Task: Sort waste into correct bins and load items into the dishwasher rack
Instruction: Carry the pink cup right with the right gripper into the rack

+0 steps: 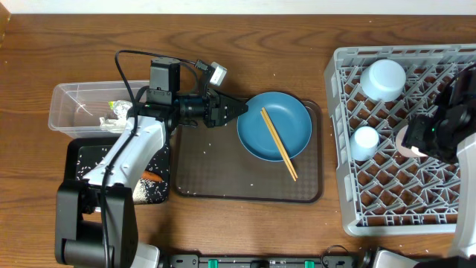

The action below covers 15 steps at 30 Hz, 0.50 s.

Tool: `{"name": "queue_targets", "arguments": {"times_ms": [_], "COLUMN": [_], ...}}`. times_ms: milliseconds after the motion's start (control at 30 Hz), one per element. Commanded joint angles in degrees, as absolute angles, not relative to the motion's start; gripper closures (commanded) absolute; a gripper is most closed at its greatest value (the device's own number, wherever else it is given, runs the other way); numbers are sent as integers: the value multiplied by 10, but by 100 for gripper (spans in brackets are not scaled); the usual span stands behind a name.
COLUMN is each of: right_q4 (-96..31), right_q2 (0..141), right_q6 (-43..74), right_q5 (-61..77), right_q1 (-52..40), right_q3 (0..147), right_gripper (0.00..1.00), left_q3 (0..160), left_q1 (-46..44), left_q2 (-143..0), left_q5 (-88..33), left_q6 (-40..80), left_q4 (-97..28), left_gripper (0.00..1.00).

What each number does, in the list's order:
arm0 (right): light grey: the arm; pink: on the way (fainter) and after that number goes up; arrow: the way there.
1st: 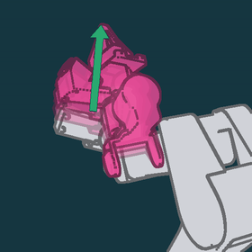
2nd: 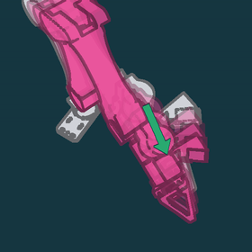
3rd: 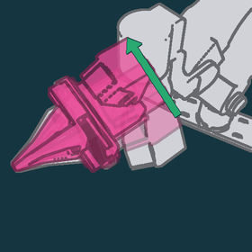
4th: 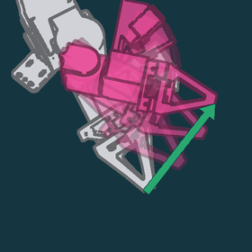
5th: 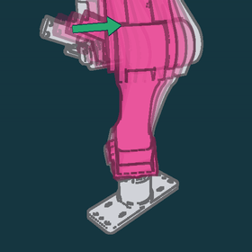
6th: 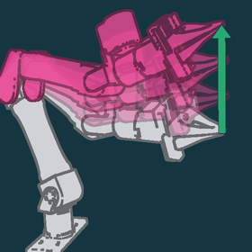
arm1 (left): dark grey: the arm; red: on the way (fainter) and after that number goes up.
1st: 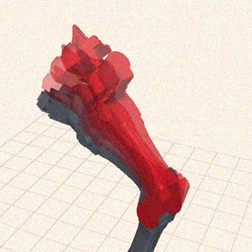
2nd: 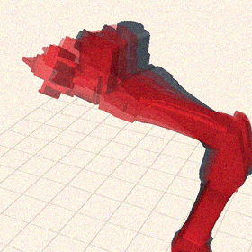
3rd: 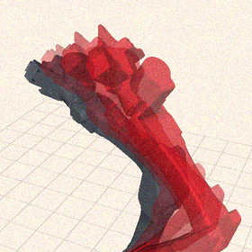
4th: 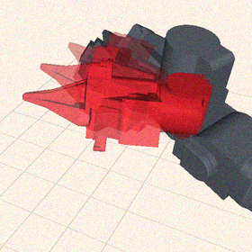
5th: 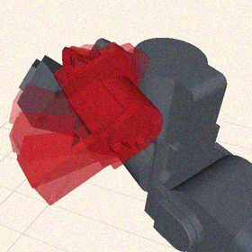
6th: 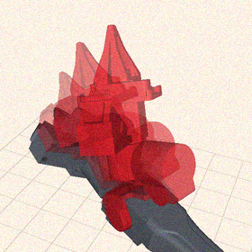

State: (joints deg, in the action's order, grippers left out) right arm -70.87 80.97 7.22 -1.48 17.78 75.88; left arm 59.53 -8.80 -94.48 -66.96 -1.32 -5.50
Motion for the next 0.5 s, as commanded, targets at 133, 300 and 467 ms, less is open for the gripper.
{"name": "queue_targets", "arguments": {"times_ms": [133, 300, 467], "right_q4": [-696, -695, -687], "right_q2": [850, 879, 893], "right_q6": [81, 81, 81], "right_q5": [31, 35, 46], "right_q1": [179, 179, 174], "right_q3": [752, 752, 752], "right_gripper": [70, 69, 66], "left_q3": [592, 592, 592], "left_q1": [-89, -89, -89], "left_q2": [-943, -943, -943], "left_q5": [-663, -663, -663], "left_q6": [-15, -15, -15], "left_q4": [-55, -55, -55], "left_gripper": [64, 64, 64]}}
